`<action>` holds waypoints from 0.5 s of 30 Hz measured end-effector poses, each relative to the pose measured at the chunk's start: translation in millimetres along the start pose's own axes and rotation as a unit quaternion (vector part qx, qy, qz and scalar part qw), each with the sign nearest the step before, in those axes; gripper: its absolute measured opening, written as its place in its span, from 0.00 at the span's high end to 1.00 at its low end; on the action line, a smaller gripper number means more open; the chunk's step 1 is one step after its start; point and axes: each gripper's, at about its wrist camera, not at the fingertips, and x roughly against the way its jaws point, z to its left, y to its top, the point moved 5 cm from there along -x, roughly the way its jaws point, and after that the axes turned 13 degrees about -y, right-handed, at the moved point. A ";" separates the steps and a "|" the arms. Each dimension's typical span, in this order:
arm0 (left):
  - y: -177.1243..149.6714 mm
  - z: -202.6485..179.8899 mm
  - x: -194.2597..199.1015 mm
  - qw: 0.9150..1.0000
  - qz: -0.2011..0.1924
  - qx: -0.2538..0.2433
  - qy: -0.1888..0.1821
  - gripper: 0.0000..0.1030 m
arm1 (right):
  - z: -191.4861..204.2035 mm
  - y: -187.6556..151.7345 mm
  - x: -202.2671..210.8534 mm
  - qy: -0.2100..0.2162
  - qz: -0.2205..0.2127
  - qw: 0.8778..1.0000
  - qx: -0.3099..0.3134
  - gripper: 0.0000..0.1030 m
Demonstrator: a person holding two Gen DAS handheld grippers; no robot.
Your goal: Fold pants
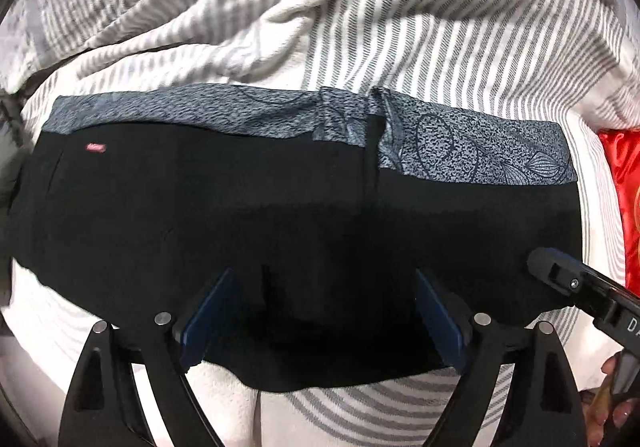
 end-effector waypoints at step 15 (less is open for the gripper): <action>-19.1 35.9 30.3 0.996 -0.035 0.083 0.007 0.13 | 38.9 1.3 -11.9 -0.013 0.012 0.996 0.089 0.01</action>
